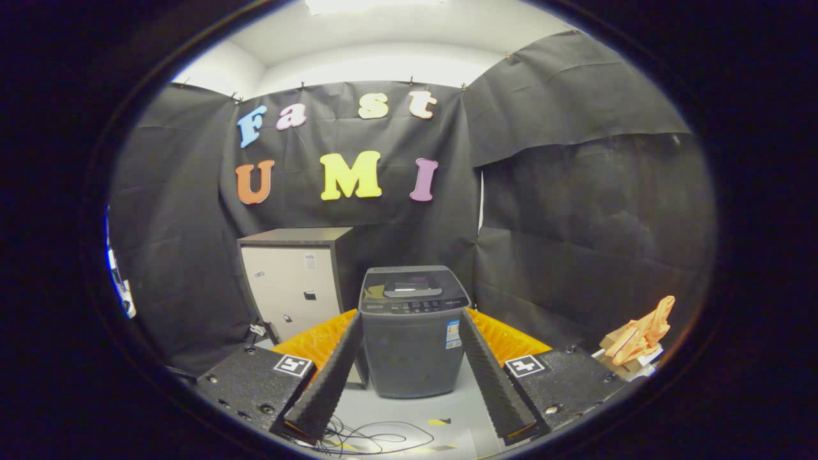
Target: Put the clothes into the washing machine and then close the washing machine lid.
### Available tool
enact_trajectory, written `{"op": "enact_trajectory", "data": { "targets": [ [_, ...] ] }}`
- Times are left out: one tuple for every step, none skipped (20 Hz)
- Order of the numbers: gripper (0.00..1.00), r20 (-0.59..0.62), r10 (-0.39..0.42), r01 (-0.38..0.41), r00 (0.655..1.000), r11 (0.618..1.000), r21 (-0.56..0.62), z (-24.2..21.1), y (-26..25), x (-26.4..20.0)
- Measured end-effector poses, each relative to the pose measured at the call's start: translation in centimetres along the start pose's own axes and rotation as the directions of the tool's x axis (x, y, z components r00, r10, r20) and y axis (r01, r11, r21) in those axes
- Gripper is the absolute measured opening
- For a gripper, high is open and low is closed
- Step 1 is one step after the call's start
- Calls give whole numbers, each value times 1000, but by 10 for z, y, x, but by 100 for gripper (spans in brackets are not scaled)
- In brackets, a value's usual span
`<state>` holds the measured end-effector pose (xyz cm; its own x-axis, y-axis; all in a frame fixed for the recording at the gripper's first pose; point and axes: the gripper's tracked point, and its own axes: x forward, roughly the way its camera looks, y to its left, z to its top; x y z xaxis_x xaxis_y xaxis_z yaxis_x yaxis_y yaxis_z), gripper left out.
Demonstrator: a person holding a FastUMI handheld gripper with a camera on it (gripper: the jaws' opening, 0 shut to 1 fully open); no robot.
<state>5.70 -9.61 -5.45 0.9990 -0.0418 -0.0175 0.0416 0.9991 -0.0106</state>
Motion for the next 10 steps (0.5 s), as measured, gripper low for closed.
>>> {"op": "enact_trajectory", "data": {
  "targets": [
    [95, 0, 0, 0, 1000, 1000, -2, -1, 0, -1],
    [95, -2, 0, 0, 1000, 1000, -5, -1, 0, -1],
    [95, -2, 3, -3, 1000, 1000, -7, -1, 0, -3],
    [95, -5, 4, -4, 1000, 1000, -6, -3, 0, -4],
    [95, -9, 5, -5, 1000, 1000, -3, -4, 0, -4],
    [95, -14, 5, -5, 1000, 1000, -4, -6, -1, -4],
    [95, -15, 4, -4, 1000, 1000, -5, -7, -2, -6],
    [95, -15, 3, -3, 1000, 1000, -7, -6, -4, -7],
    [95, -13, 4, -4, 1000, 1000, -8, -5, -4, -9],
    [95, -14, 5, -5, 1000, 1000, -11, -5, -2, -7]
  ]
}}
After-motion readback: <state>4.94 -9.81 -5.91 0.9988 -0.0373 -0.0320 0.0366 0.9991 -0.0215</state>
